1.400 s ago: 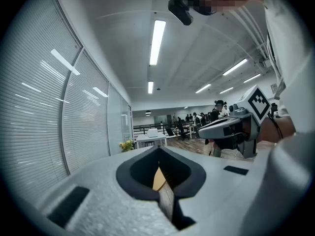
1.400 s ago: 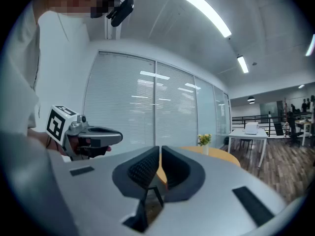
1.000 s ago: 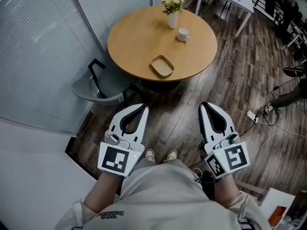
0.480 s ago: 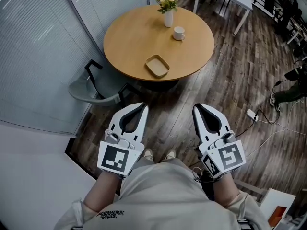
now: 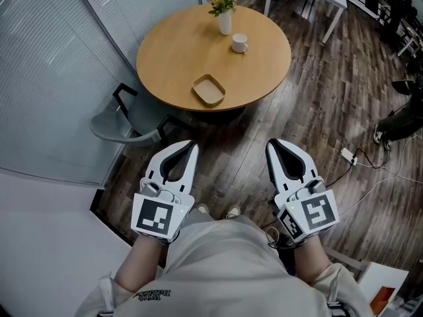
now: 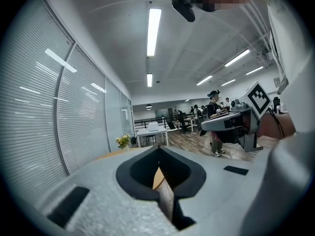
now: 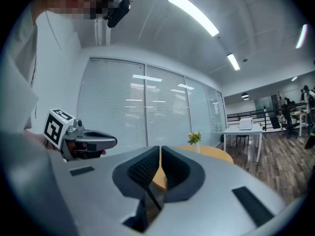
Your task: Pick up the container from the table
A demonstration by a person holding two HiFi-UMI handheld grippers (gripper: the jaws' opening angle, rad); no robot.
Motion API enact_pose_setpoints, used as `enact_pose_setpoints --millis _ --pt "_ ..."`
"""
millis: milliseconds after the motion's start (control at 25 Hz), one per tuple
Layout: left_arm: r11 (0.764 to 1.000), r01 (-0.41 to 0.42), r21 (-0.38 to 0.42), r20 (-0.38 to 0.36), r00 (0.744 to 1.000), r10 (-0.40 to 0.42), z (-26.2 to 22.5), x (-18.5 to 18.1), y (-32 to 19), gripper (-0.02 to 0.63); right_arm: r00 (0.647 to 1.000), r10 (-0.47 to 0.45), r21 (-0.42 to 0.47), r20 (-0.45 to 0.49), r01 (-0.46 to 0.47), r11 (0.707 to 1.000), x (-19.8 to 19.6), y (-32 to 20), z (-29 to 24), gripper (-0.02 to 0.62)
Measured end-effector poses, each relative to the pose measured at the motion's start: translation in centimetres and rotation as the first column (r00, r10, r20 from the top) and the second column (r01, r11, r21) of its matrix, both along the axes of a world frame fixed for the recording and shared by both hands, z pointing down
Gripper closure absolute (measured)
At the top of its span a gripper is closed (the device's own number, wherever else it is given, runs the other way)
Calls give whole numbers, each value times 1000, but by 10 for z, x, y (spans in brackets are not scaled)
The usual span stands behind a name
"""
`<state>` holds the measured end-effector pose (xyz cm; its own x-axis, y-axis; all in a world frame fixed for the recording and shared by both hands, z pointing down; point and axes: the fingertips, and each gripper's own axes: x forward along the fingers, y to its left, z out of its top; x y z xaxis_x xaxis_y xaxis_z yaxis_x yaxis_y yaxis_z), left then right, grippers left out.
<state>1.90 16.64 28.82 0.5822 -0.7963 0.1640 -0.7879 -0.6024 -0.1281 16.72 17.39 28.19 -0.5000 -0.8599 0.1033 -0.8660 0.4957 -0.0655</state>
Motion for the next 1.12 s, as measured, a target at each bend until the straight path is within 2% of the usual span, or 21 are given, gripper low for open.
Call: enact_pose_setpoints --millis 200,400,720,880,1120 --pt "1000 14 19 6 1000 -14 -5 13 -2 586 1000 2 -6 7 -2 1000 18 0 4 561" --pt "1000 12 27 -51 999 -10 -7 14 0 587 1000 -1 -21 15 1 1000 25 3 11 561" --pt "999 40 14 -43 998 -39 0 -8 -8 586 1000 -29 -20 1 29 999 7 -9 14 561" --pt "999 44 12 -7 999 -44 6 -19 -25 586 999 -32 -28 -11 31 999 -8 -25 19 561" --pt "1000 24 -14 -29 999 -25 21 -33 -57 586 999 -31 -53 -21 30 998 -26 -59 27 561"
